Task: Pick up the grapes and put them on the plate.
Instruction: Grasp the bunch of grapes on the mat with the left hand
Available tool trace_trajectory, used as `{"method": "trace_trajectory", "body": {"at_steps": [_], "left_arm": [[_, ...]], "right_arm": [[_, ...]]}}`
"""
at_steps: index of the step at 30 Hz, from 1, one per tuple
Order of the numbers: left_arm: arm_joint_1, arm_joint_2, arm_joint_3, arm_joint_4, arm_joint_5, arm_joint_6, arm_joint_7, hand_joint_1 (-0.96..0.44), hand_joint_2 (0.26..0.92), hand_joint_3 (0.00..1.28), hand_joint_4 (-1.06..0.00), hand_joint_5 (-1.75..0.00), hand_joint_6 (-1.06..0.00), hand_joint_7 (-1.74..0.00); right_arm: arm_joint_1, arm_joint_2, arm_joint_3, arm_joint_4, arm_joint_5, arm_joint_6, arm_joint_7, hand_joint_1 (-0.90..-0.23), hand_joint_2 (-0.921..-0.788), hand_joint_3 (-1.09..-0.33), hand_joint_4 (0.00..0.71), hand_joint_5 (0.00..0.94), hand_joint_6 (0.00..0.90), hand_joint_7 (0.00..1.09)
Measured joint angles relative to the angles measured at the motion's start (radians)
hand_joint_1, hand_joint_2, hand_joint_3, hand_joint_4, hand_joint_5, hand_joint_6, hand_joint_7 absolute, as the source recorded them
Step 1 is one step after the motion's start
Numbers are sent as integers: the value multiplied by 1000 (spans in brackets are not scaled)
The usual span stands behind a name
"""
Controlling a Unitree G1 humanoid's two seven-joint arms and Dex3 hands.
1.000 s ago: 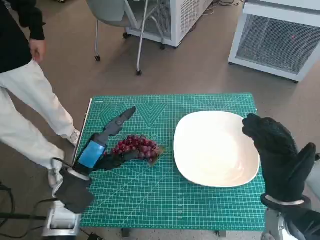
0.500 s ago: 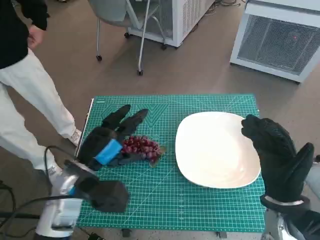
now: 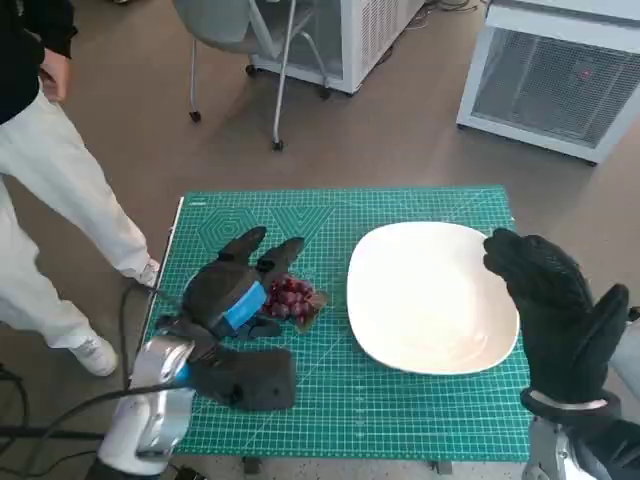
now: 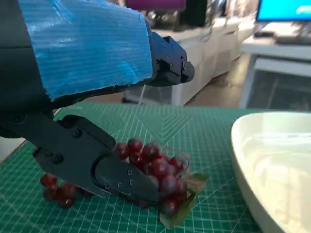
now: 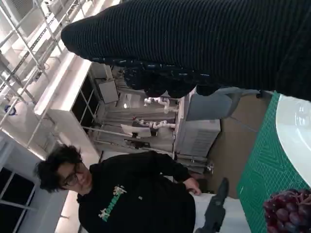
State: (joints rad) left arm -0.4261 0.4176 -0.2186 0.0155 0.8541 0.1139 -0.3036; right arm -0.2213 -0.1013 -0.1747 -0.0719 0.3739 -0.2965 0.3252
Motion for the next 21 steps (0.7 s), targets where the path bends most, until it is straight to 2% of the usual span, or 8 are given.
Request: {"method": "trace_trajectory", "body": {"at_steps": [11, 21], "left_arm": [[-76, -29, -65, 173, -7, 69, -9, -292, 723, 1, -110, -1, -265, -1], [-166, -36, -109, 350, -28, 89, -7, -267, 725, 1, -110, -1, -269, -2]], "right_arm": [[5, 0, -3, -7, 6, 0, 0, -319, -921, -565, 517, 507, 280, 864], [15, -6, -16, -17, 13, 2, 0, -319, -921, -567, 515, 507, 277, 865]]}}
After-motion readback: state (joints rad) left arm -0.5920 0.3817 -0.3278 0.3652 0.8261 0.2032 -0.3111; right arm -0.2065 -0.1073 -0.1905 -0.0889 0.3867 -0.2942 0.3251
